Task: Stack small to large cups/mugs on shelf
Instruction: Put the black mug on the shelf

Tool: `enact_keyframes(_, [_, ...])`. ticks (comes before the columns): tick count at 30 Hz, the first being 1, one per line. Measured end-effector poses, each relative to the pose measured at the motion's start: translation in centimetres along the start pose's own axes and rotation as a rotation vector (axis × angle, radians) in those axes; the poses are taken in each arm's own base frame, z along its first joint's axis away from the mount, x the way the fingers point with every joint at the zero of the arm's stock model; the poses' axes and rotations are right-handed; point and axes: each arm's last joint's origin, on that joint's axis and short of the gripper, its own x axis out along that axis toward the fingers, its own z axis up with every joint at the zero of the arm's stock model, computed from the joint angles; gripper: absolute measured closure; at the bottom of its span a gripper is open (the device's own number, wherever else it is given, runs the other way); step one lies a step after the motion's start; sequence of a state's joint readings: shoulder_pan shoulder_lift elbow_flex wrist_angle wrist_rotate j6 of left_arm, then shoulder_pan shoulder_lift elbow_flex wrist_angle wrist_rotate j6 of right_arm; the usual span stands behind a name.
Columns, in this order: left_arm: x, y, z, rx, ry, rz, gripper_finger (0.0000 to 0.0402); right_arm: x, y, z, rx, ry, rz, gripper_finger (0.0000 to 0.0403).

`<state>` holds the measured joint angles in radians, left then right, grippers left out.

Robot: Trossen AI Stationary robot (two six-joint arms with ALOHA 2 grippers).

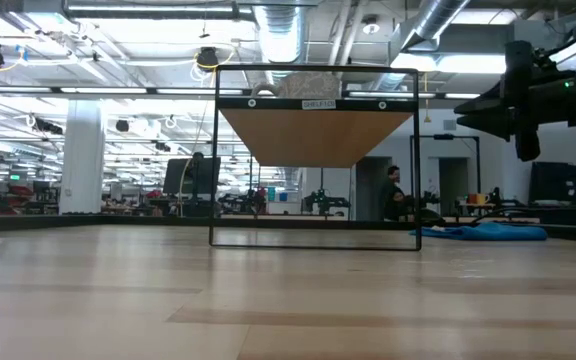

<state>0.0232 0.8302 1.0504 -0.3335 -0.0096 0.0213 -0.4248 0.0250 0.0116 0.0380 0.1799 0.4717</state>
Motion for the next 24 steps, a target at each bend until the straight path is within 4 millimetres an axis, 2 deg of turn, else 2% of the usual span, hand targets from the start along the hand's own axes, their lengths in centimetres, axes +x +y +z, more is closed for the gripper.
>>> enact_keyframes(13, [1.2, -0.3, -9.7, -0.139, -0.115, -0.006, 0.0125, 0.0, 0.0, 0.0, 0.000, 0.000, 0.000, 0.0274])
enact_keyframes(18, [1.3, -0.3, -12.1, -0.144, -0.178, -0.010, 0.0125, 0.0, 0.0, -0.1, -0.001, 0.007, -0.003, 0.0274])
enact_keyframes(24, [1.1, -0.4, -14.6, -0.189, -0.134, -0.017, 0.0125, 0.0, 0.0, -0.1, -0.006, 0.007, -0.004, 0.0274])
